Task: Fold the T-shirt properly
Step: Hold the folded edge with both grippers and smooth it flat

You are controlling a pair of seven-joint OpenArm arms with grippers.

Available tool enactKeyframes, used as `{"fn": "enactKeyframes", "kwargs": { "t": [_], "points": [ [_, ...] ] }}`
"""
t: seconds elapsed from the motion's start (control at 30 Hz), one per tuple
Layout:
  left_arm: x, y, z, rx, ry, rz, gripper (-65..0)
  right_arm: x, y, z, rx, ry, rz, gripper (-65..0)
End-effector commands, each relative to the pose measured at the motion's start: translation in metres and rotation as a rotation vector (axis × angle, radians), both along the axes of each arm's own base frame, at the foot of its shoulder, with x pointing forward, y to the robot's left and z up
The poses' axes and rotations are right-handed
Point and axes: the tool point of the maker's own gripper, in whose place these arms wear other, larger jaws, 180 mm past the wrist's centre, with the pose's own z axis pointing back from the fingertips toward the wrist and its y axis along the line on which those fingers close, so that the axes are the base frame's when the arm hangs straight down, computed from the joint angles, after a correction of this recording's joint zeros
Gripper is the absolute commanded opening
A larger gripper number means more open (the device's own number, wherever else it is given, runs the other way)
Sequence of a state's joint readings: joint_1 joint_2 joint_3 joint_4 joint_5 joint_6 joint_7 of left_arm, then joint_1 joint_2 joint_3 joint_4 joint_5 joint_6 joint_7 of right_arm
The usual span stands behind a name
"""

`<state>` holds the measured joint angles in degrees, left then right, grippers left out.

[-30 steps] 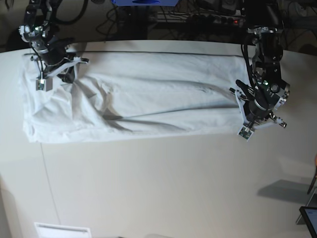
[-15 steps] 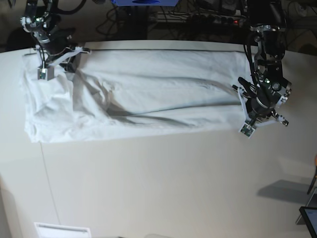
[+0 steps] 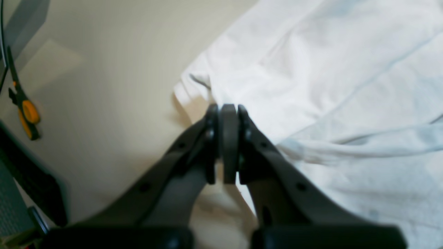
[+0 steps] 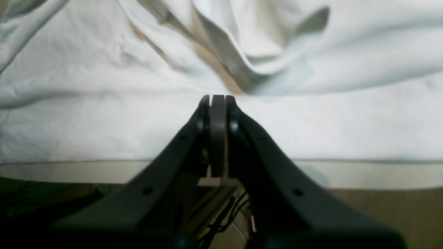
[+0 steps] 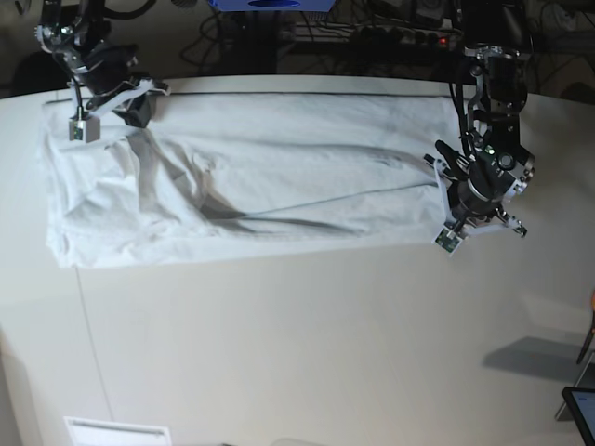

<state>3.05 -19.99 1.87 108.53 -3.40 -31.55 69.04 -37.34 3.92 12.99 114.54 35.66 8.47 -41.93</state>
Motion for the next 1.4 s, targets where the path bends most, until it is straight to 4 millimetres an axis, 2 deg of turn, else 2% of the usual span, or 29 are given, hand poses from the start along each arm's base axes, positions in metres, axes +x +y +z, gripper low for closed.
{"fn": "enactKeyframes", "kwargs": {
  "t": [0.0,0.17,0.3,0.37,0.5,0.67,0.9,0.97,1.0,1.13,1.17,1.3,1.37],
  "points": [
    [0.007,0.004,0.013,0.014,-0.042,0.001,-65.0,0.005,0.000,0.008,0.003,-0.037,0.002,-64.3],
    [0.009,0.003,0.020,0.009,-0.063,0.000,-65.0,0.000,-0.012,0.008,-0.014,-0.031,-0.034,-64.1],
    [0.006,-0.001,0.031,0.020,-0.095,-0.020,-65.0,0.010,-0.035,0.013,-0.041,-0.058,-0.116,-64.1],
    [0.003,-0.003,0.033,0.022,-0.101,-0.029,-64.5,0.017,-0.040,0.017,-0.050,-0.080,-0.124,-64.1],
    [-0.007,-0.003,0.024,0.026,-0.068,-0.028,-60.8,0.029,-0.041,0.022,-0.050,-0.109,-0.122,-64.1],
    [-0.020,0.000,0.014,0.034,-0.030,-0.030,-61.0,0.038,-0.035,0.022,-0.034,-0.082,-0.093,-64.0],
    [-0.023,0.005,0.014,0.053,-0.020,-0.032,-60.6,0.051,-0.034,0.028,-0.032,-0.108,-0.091,-64.0],
    [-0.027,0.017,0.015,0.058,-0.022,0.005,-60.3,0.051,-0.034,0.028,-0.032,-0.108,-0.091,-64.0],
    [-0.029,0.021,0.015,0.058,-0.023,0.019,-59.0,0.051,-0.034,0.028,-0.032,-0.108,-0.091,-64.0],
    [-0.030,0.029,0.018,0.063,-0.032,0.047,-45.0,0.050,-0.035,0.025,-0.029,-0.099,-0.093,-64.0],
    [-0.030,0.030,0.019,0.063,-0.032,0.046,-43.5,0.049,-0.035,0.024,-0.029,-0.097,-0.094,-64.0],
    [-0.030,0.026,0.018,0.048,-0.033,0.036,-42.8,0.051,-0.035,0.024,-0.027,-0.100,-0.096,-64.0],
    [-0.029,0.012,0.016,-0.002,-0.048,-0.009,-42.8,0.053,-0.035,0.024,-0.027,-0.101,-0.096,-64.0]
  ]
}}
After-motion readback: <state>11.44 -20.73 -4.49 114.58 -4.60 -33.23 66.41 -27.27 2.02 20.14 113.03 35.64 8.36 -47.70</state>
